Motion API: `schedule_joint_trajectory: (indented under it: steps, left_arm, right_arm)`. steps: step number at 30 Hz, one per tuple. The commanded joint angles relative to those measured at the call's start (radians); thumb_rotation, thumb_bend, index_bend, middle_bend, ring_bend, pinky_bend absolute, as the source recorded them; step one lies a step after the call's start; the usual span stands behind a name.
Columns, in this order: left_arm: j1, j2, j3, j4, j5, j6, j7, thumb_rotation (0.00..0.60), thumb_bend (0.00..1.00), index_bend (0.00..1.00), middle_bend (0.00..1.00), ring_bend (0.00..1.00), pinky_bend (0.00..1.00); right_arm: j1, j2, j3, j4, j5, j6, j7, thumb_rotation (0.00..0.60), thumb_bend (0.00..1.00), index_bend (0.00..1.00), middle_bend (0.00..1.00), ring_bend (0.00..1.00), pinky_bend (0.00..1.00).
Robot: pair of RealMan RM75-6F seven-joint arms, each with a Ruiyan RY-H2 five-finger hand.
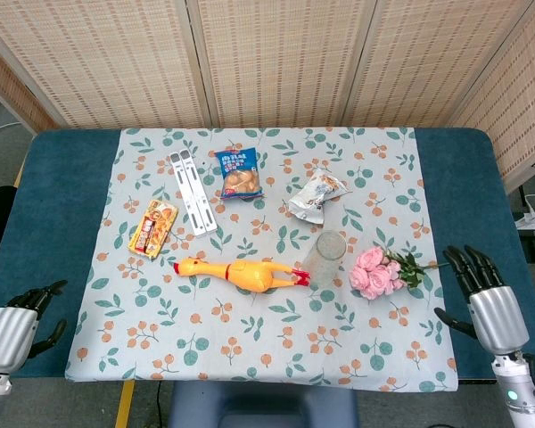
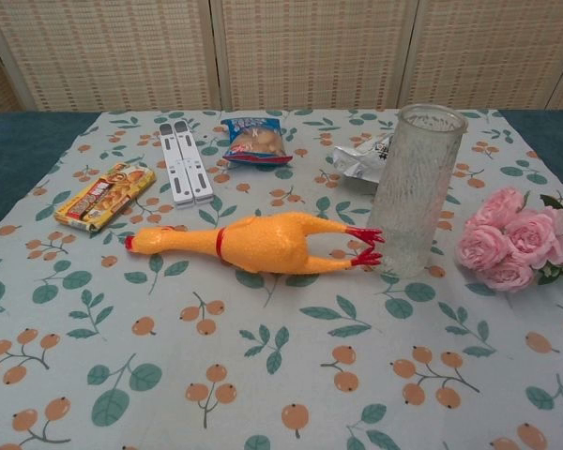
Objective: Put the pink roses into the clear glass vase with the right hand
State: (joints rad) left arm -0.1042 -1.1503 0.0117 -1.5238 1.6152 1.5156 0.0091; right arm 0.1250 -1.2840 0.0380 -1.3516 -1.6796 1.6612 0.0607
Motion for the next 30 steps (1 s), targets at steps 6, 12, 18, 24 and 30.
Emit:
schedule_joint_trajectory:
  steps: [6,12,18,24,30]
  left_arm:
    - [0.009,0.005,-0.008,-0.005,-0.004,0.021,-0.003,0.6,0.37,0.19,0.33,0.33,0.48]
    - [0.01,0.003,-0.01,-0.001,-0.001,0.027,-0.005,0.6,0.37,0.19,0.32,0.33,0.48]
    - [0.013,0.006,-0.013,0.0,-0.003,0.034,-0.014,0.6,0.37,0.19,0.32,0.33,0.48]
    - [0.011,0.005,-0.012,0.001,-0.003,0.028,-0.014,0.6,0.37,0.19,0.32,0.33,0.48]
    - [0.01,0.005,-0.011,0.0,0.0,0.026,-0.009,0.6,0.37,0.19,0.32,0.33,0.48]
  right_arm:
    - [0.112,0.076,0.043,-0.152,0.199,-0.354,-0.283,0.6,0.0,0.0,0.7,0.87,0.84]
    - [0.242,0.097,0.106,-0.261,0.543,-0.662,-0.51,0.6,0.0,0.0,0.74,0.91,0.88]
    - [0.335,0.046,0.118,-0.229,0.711,-0.801,-0.543,0.6,0.0,0.0,0.75,0.92,0.89]
    - [0.383,-0.011,0.124,-0.178,0.745,-0.848,-0.492,0.6,0.0,0.05,0.77,0.93,0.9]
    - [0.389,-0.056,0.128,-0.127,0.687,-0.84,-0.383,0.6,0.0,0.3,0.8,0.97,0.93]
